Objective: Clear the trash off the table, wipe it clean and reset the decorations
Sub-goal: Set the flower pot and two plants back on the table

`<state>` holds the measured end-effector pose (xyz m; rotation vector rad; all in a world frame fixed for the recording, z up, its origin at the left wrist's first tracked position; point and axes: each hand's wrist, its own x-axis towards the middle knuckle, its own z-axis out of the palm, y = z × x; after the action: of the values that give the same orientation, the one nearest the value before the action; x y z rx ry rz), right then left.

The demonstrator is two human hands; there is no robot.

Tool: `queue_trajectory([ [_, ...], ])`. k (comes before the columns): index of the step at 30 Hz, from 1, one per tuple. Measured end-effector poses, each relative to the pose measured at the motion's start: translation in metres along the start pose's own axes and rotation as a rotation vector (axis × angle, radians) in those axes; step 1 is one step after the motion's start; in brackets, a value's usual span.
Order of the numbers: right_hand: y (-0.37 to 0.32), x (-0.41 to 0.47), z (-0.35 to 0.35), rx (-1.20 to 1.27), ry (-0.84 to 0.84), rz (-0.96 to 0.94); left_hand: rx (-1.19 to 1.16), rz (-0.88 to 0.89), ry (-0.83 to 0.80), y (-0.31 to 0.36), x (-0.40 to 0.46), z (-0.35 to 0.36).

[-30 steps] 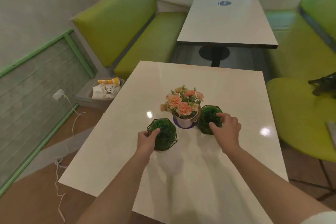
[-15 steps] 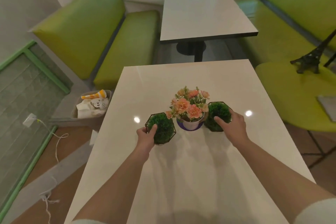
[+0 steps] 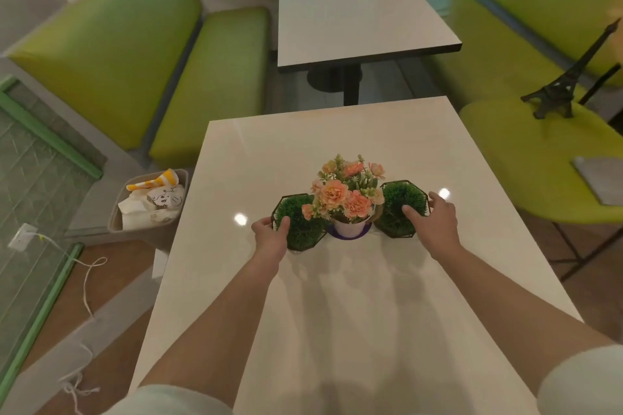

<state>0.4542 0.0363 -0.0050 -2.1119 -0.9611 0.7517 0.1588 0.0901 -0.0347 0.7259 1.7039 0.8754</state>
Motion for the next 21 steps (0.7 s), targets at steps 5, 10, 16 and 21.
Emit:
queue_trajectory([
  [5, 0.001, 0.000, 0.003, -0.002, -0.037, -0.001, 0.000, -0.003, 0.021, -0.002, 0.003, 0.004],
  [10, 0.006, -0.002, 0.006, 0.015, -0.023, -0.001, 0.016, 0.005, 0.021, -0.001, 0.004, 0.004],
  [16, 0.006, -0.003, 0.008, 0.041, -0.030, 0.001, 0.036, 0.001, 0.005, 0.000, 0.004, 0.002],
  [21, 0.011, 0.000, 0.008, 0.040, -0.041, 0.005, 0.032, 0.012, 0.002, 0.002, 0.002, 0.001],
])
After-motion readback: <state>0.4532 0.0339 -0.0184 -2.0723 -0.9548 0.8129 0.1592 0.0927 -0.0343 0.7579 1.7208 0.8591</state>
